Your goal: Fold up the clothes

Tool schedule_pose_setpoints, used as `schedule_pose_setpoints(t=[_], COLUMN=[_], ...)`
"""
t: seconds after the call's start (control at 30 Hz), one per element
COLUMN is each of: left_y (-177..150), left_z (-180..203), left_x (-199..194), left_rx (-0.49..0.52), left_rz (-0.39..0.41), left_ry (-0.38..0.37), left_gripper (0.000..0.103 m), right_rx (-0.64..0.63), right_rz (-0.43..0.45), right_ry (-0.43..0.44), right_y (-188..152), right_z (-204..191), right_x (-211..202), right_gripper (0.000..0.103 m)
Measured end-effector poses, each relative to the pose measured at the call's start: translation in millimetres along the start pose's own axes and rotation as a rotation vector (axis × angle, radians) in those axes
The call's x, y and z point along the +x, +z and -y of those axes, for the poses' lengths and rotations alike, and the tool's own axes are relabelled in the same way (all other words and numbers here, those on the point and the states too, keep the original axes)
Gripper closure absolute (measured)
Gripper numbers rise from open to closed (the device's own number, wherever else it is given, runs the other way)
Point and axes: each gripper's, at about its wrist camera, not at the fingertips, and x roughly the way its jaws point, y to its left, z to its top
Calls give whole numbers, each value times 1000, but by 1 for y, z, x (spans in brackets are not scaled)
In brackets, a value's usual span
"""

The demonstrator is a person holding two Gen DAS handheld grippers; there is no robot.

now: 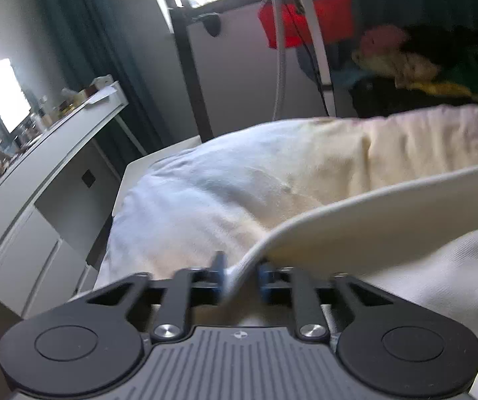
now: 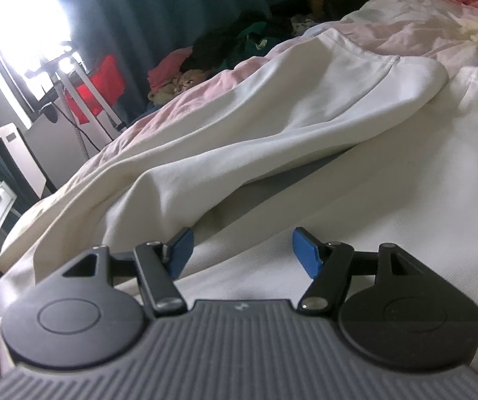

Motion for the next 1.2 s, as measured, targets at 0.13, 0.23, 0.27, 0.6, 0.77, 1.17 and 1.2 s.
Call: schedule_pose_setpoints(t=[0.13, 0.23, 0.27, 0.6, 0.77, 1.17, 1.2], left_y=[-26, -70, -89, -242, -247, -286, -287], left_z=[-19, -35, -41, -112, -126, -167, -170], left_x=[-61, -129, -153, -252, -271, -233, -228], left_rx=[-125, -235, -278, -779, -722, -1035, -1056], left_rz=[44, 55, 68, -9, -16, -124, -112], left_ry=[-39, -88, -109, -164, -103, -217, -219], left_gripper=[28, 25, 21, 21, 18, 18, 20], right_rx=[-18, -42, -53, -168, -181, -134, -125], right_rz=[-6, 9, 13, 24, 131, 162, 161], right_ry=[1, 8, 13, 42, 34, -47, -50], right_y=[3, 5, 6, 22, 42, 38, 37], right_z=[2, -1, -2, 7, 22, 69, 71], right_x=[-1, -6, -9, -72, -132, -189, -189], right_gripper=[35, 35, 35, 35, 35, 35, 35])
